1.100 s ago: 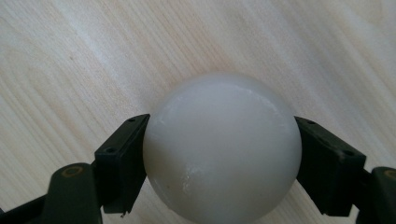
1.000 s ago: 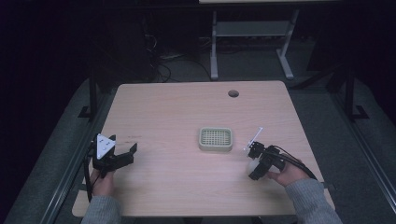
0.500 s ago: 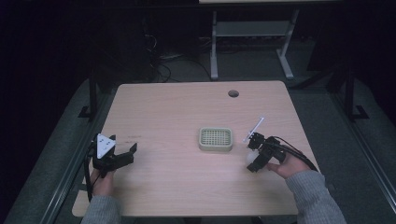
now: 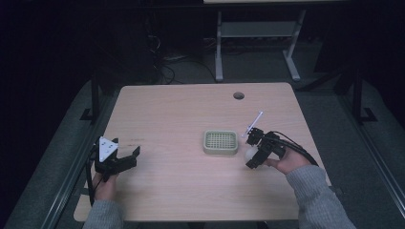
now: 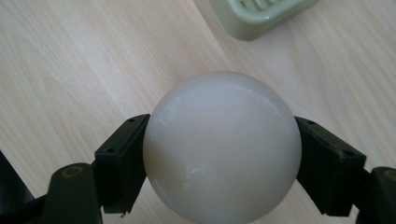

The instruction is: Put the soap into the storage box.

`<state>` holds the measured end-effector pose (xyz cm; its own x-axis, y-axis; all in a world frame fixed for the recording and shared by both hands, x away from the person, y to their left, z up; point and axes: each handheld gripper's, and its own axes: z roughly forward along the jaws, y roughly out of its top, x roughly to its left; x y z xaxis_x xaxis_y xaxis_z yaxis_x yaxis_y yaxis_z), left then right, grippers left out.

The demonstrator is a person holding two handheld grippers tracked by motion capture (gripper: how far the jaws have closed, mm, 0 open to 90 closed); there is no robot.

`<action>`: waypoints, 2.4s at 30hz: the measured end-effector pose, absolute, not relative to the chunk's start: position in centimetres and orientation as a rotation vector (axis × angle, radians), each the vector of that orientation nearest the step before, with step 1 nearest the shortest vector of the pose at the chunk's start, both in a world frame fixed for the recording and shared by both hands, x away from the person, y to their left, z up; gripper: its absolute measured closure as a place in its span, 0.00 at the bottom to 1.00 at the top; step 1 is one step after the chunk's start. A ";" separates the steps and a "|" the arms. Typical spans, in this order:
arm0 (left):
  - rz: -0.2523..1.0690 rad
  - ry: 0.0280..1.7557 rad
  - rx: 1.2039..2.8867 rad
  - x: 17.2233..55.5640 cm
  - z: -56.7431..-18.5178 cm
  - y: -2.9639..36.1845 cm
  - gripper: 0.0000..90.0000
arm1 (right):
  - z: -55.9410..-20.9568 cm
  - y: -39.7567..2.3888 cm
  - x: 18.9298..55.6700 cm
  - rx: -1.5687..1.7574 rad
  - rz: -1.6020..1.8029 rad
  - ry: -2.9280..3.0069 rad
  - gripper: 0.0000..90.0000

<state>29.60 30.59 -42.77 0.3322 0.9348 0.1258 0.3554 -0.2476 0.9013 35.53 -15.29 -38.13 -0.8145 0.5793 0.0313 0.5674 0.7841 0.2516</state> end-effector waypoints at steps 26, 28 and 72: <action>0.897 1.155 1.776 29.6 -42.7 30.5 0.16 | -35.6 -11.8 38.4 0.878 0.403 2.958 0.27; 0.896 1.155 1.774 29.6 -42.7 30.5 0.16 | -35.6 -11.7 38.5 0.875 0.401 2.956 0.27; 0.911 1.168 1.769 29.7 -42.6 30.7 0.17 | -35.0 -7.7 43.4 0.858 0.377 2.988 0.27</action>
<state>29.74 30.67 -42.60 0.3108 0.9414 0.1310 0.3566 -0.2433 0.9020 43.43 -7.69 -34.96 -0.8497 0.5242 0.0569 0.5219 0.8208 0.2322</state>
